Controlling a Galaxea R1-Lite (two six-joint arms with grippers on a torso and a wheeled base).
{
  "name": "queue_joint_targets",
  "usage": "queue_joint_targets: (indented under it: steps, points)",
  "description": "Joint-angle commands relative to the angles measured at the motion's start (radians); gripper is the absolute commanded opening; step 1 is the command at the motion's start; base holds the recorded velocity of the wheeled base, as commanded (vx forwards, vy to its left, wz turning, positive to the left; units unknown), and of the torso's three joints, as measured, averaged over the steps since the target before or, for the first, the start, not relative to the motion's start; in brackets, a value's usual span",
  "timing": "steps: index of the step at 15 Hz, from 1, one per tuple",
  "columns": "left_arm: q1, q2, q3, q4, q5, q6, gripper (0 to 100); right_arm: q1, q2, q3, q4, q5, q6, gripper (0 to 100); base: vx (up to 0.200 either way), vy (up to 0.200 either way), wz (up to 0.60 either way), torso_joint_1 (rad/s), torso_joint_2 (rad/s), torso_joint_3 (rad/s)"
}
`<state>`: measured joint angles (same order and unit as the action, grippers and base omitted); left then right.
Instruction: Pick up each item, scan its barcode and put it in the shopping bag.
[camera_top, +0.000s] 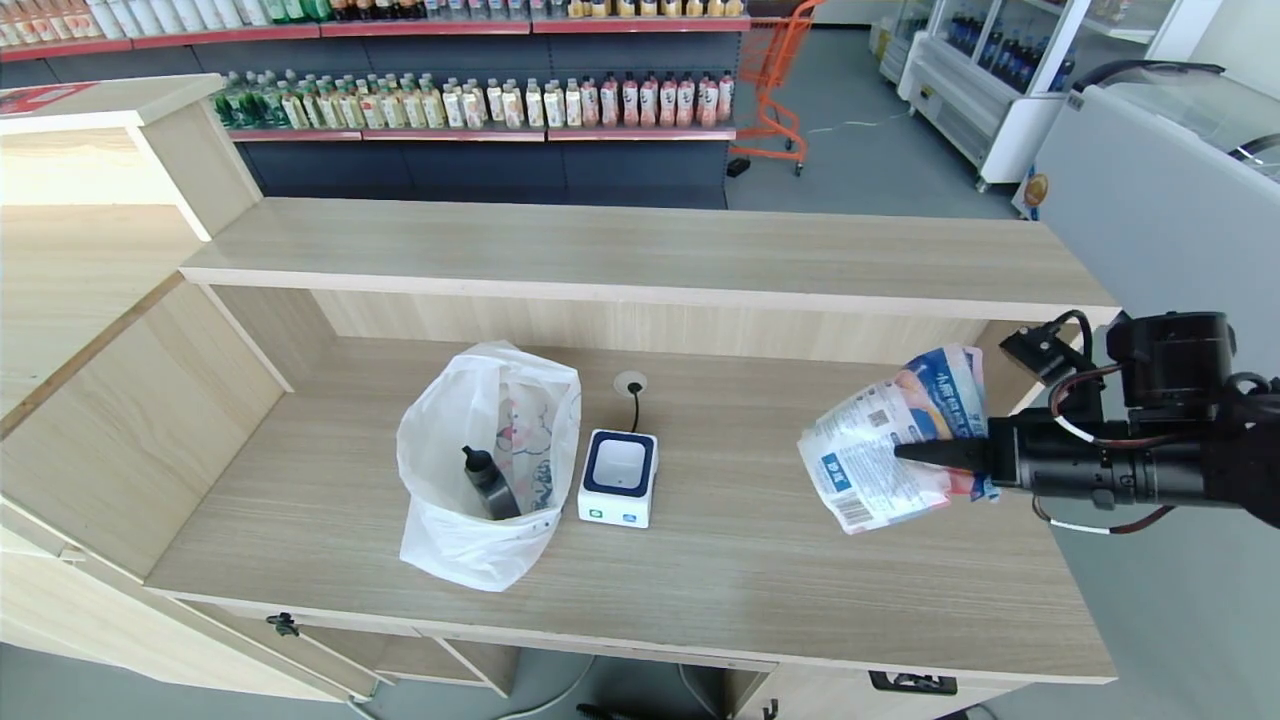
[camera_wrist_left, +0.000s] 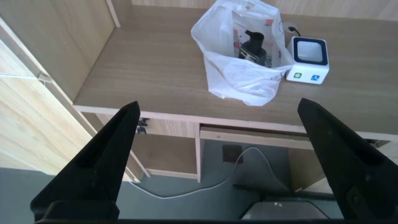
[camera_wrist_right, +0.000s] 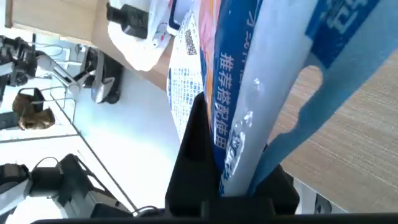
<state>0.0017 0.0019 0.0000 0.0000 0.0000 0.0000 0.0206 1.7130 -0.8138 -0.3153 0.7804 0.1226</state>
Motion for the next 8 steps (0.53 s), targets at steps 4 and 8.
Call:
queue_joint_targets:
  steps: [4,8]
  points:
    - [0.001,0.000,0.000,0.000,0.000,0.000,100,0.176,-0.228,0.197,-0.036,0.063,-0.047,0,0.000,0.000,0.00,0.000,0.00,0.000]
    - [0.001,0.000,0.000,0.000,0.000,0.000,100,0.288,-0.279,0.191,-0.031,0.057,0.068,0,0.000,0.000,0.00,0.000,0.00,0.000]
